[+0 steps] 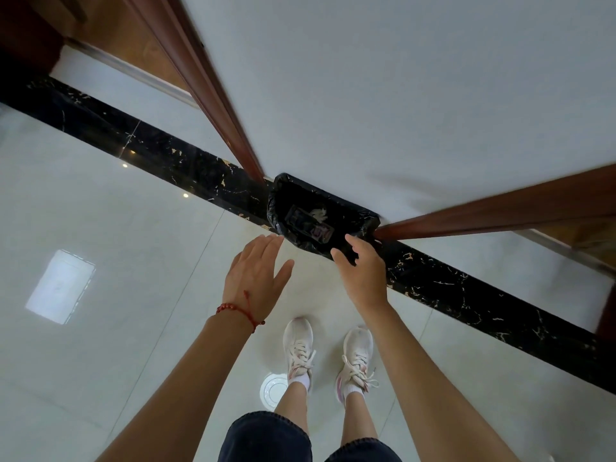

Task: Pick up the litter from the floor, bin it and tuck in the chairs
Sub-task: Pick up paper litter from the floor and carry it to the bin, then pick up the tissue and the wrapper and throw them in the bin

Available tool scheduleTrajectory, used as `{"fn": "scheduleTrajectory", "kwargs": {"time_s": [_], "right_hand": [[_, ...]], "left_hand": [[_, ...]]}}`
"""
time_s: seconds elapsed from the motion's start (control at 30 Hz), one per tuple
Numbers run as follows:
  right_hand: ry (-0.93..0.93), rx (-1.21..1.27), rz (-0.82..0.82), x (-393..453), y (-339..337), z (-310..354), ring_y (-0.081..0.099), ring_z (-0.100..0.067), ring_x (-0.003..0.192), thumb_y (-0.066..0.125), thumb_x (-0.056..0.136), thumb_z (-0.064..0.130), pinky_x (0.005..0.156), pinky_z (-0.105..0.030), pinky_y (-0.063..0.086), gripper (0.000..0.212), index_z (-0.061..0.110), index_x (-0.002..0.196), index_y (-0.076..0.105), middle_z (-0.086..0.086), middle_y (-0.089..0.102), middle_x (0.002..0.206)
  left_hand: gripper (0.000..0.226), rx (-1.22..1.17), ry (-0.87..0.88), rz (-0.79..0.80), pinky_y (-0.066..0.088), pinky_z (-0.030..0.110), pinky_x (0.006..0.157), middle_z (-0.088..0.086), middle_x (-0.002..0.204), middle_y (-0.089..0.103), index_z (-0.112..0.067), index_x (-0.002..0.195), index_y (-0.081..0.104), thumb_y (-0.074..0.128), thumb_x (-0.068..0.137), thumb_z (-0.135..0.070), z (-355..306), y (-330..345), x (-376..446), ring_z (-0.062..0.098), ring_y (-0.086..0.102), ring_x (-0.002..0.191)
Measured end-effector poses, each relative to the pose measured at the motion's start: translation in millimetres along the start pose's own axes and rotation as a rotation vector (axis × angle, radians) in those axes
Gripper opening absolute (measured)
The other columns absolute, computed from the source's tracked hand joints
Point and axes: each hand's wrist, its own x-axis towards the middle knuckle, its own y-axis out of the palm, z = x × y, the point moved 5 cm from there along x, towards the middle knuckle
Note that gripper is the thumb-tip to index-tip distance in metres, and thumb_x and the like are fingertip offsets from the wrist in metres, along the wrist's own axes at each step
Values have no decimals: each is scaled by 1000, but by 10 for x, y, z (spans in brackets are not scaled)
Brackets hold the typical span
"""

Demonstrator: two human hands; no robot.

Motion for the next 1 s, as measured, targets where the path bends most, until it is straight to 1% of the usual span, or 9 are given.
{"fn": "scheduleTrajectory", "kwargs": {"time_s": [0.1,0.17,0.23,0.33,0.4,0.47,0.7,0.87,1.0], "right_hand": [[-236,-294,0,-222,-123,50,40,-24,132,58,90,25,103,-35,40,47,8,132,48,-13,48,139],[-329,-401,-49,-392,-249,94,46,-29,127,61,87,25,98,-40,46,47,6,129,51,-16,52,135],[-367,-466,-112,-557,-408,147,53,-32,121,65,84,25,93,-41,49,46,5,124,55,-18,56,129],[-369,-525,-201,-809,-719,222,56,-32,118,69,81,26,92,-40,48,48,5,122,56,-17,58,127],[-361,-554,-259,-992,-952,257,57,-33,116,71,79,25,92,-42,48,49,5,121,57,-17,59,126],[-347,-570,-310,-1184,-1189,272,58,-34,115,72,78,25,92,-44,49,49,4,121,57,-18,59,125],[-263,-515,-452,-1815,-1922,139,58,-34,114,69,80,26,92,-43,49,46,4,120,58,-18,62,122],[-215,-468,-543,-2380,-2367,-83,58,-33,115,63,82,27,91,-42,49,45,3,120,58,-18,61,122],[-160,-478,-602,-2803,-2660,-322,60,-33,112,64,83,27,89,-42,52,43,4,119,59,-18,63,120]], "left_hand": [[48,35,45,10,30,40,107,13,138,46,-7,133,41,45,92,-31,-132,-99,-32,29,38,131],[47,70,93,-2,30,40,107,13,138,46,-7,132,42,47,91,-30,-247,-188,-88,29,38,131],[48,104,128,-8,30,40,107,14,138,46,-7,132,42,47,91,-30,-370,-282,-162,29,38,131],[50,144,172,-22,35,41,104,15,134,51,-6,130,46,41,91,-37,-589,-430,-306,31,44,127],[56,175,213,-21,42,44,97,16,125,58,-4,124,52,32,87,-42,-752,-505,-407,33,52,119],[57,204,246,-19,45,47,92,17,120,61,-3,120,54,30,86,-42,-918,-572,-522,34,56,114],[63,224,356,-59,37,46,102,15,130,54,-5,127,48,27,85,-47,-1556,-767,-986,34,46,125],[65,251,438,-39,34,46,103,15,133,52,-6,129,47,24,85,-48,-2084,-733,-1439,34,42,128],[63,310,531,-16,35,47,101,15,131,54,-7,127,49,27,85,-47,-2475,-623,-1727,33,45,126]]}}
